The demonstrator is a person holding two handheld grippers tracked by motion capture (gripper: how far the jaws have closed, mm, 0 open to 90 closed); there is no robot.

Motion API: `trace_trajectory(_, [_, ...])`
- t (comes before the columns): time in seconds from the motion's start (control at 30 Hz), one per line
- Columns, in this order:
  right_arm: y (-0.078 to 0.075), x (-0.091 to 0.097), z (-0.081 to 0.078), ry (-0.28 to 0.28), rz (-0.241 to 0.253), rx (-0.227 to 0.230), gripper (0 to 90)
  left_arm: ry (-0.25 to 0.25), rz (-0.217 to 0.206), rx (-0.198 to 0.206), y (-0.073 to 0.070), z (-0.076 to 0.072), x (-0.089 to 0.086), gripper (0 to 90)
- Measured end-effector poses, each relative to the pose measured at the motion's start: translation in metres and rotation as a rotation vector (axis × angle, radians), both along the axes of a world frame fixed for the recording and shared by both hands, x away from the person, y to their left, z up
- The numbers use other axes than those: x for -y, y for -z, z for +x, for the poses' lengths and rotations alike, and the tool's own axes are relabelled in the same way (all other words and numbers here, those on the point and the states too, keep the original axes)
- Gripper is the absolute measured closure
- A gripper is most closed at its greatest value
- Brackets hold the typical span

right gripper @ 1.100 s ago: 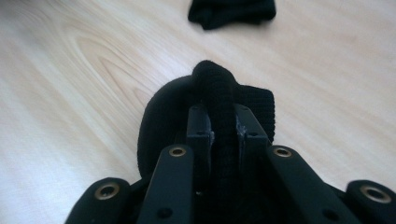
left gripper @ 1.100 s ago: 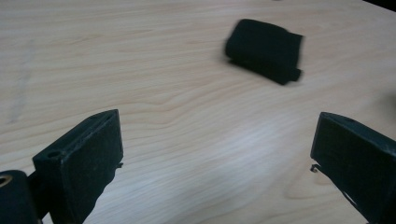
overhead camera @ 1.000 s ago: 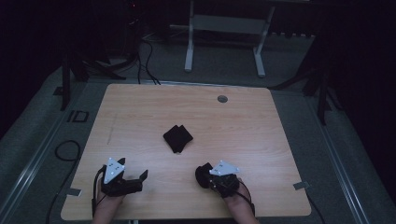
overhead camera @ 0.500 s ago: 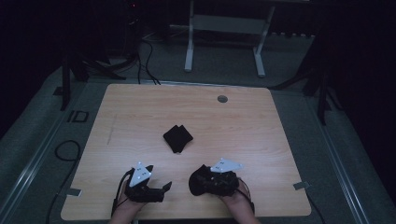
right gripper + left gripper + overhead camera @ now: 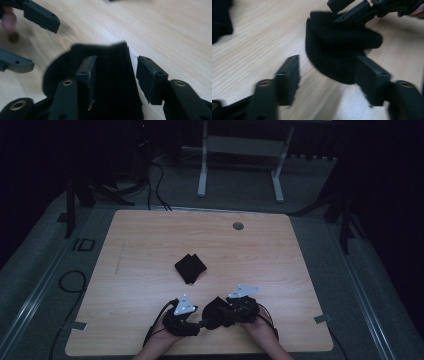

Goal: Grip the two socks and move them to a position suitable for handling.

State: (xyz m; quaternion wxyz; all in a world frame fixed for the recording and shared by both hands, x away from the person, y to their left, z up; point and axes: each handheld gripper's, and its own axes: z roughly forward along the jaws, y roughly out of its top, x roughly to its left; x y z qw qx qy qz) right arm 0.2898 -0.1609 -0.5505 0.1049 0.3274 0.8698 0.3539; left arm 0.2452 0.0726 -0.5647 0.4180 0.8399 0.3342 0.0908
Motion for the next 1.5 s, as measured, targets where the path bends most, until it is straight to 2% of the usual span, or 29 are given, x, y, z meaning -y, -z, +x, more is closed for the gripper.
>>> trace_trajectory(0.03, [0.005, 0.001, 0.001, 0.000, 0.003, -0.015, 55.3, 0.009, 0.021, -0.037, 0.003, 0.006, 0.007, 40.5])
trace_trajectory(0.07, [0.006, 0.001, 0.002, 0.000, 0.001, -0.012, 56.7, 0.012, 0.033, -0.044, 0.004, 0.009, 0.009, 41.5])
trace_trajectory(0.23, [0.007, 0.000, 0.000, -0.002, -0.016, 0.001, 68.6, 0.020, 0.060, -0.030, 0.003, 0.013, 0.016, 47.4])
trace_trajectory(0.4, [0.008, -0.002, -0.003, -0.010, -0.019, 0.022, 77.1, 0.012, 0.085, -0.005, 0.003, 0.016, 0.024, 67.3])
trace_trajectory(0.47, [0.007, -0.003, -0.004, -0.006, -0.021, 0.029, 80.7, -0.007, 0.063, -0.013, 0.004, 0.018, 0.024, 79.9])
trace_trajectory(0.53, [0.005, -0.002, -0.006, 0.004, -0.021, 0.045, 82.4, -0.001, 0.052, -0.020, 0.003, 0.019, 0.023, 85.1])
trace_trajectory(0.63, [-0.008, 0.002, -0.010, 0.012, 0.017, 0.073, 83.0, -0.005, 0.029, 0.010, -0.006, 0.016, 0.018, 86.1])
trace_trajectory(0.77, [-0.038, 0.018, -0.014, 0.049, 0.106, 0.122, 83.0, -0.012, 0.004, 0.056, -0.025, 0.013, 0.006, 86.2])
trace_trajectory(0.8, [-0.046, 0.025, -0.015, 0.064, 0.133, 0.131, 83.0, -0.009, 0.002, 0.060, -0.029, 0.013, 0.003, 86.2])
trace_trajectory(0.93, [-0.069, 0.051, -0.021, 0.110, 0.182, 0.161, 83.0, -0.010, -0.005, 0.071, -0.043, 0.011, -0.016, 86.2])
trace_trajectory(1.0, [-0.076, 0.063, -0.025, 0.134, 0.186, 0.176, 82.9, -0.006, 0.002, 0.070, -0.049, 0.009, -0.026, 86.2])
trace_trajectory(1.07, [-0.080, 0.077, -0.028, 0.167, 0.201, 0.172, 82.9, -0.007, 0.007, 0.064, -0.052, 0.008, -0.037, 86.2])
trace_trajectory(1.13, [-0.079, 0.089, -0.032, 0.198, 0.203, 0.168, 82.9, 0.007, 0.017, 0.066, -0.054, 0.007, -0.045, 86.1])
trace_trajectory(1.2, [-0.072, 0.099, -0.034, 0.222, 0.208, 0.144, 82.8, 0.038, 0.011, 0.049, -0.052, 0.007, -0.050, 86.0])
trace_trajectory(1.33, [-0.050, 0.110, -0.039, 0.253, 0.217, 0.070, 82.7, 0.094, 0.018, 0.036, -0.042, 0.009, -0.046, 85.8])
trace_trajectory(1.5, [-0.021, 0.112, -0.041, 0.276, 0.152, 0.035, 82.6, 0.126, 0.051, -0.005, -0.021, 0.014, -0.037, 85.8])
